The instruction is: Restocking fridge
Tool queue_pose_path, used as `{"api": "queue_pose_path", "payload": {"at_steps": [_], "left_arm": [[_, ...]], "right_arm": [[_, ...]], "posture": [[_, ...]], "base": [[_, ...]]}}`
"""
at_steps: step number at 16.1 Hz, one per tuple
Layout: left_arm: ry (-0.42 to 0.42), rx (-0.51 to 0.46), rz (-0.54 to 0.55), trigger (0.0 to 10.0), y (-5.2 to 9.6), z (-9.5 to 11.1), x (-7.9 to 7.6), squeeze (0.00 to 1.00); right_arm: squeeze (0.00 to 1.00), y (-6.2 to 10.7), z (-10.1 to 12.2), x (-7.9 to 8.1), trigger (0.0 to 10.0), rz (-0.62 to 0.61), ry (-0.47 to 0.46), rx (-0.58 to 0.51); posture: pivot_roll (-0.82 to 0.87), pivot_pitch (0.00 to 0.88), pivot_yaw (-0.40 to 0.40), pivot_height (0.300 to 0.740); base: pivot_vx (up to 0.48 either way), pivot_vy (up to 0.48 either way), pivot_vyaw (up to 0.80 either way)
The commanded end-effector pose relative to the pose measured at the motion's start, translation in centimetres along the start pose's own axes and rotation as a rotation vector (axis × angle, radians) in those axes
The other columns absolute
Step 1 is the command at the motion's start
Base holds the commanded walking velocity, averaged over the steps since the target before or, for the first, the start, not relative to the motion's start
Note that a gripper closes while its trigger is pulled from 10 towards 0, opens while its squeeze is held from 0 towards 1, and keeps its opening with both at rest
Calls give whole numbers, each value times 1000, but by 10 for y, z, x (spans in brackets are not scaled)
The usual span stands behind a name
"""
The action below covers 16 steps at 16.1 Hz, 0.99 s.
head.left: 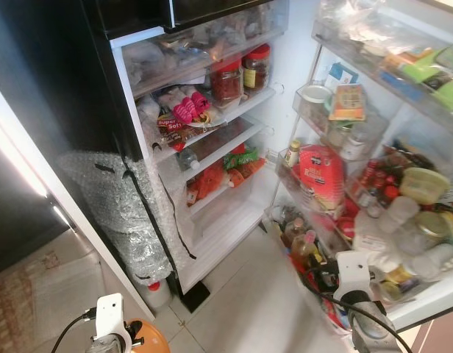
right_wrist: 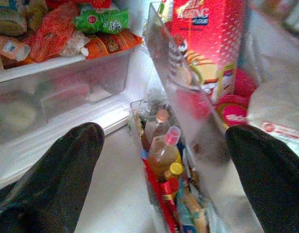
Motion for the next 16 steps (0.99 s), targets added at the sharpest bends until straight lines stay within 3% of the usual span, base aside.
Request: {"api": "queue_pose_path", "payload": {"at_steps": [1,5,13,16], "left_arm": [[-30,16,10,10000,0,-2,2,0],[-37,18,18,10000,0,-2,3,0],[-55,17,19,10000,0,-1,5,0],[-57,17,27,10000,0,-1,5,0]], "right_arm": [[0,3,-6,1,10000,4,-1,19],[0,2,-4,1,10000,4,21,10],[0,1,-6,13,10000,52,-6,18],[0,2,-6,16,10000,70,-12,16]], "posture": [[-214,46,-13,740],[-213,42,-12,740],[-215,36,-8,740],[-215,40,-8,740]], "base": [[0,-304,0],[0,-307,600],[0,-287,0],[0,0,0]]}}
Point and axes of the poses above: a point about 5 cm out from each wrist's last joint towards the gripper, its own y axis pointing back from the gripper into the wrist, its own z axis along the axis of the wrist's last joint, x = y × z, the point moved 5 cm from there along -y, pointing out of the wrist towards the gripper, and after that the axes turned 5 degrees about y, right-handed, at the moved point
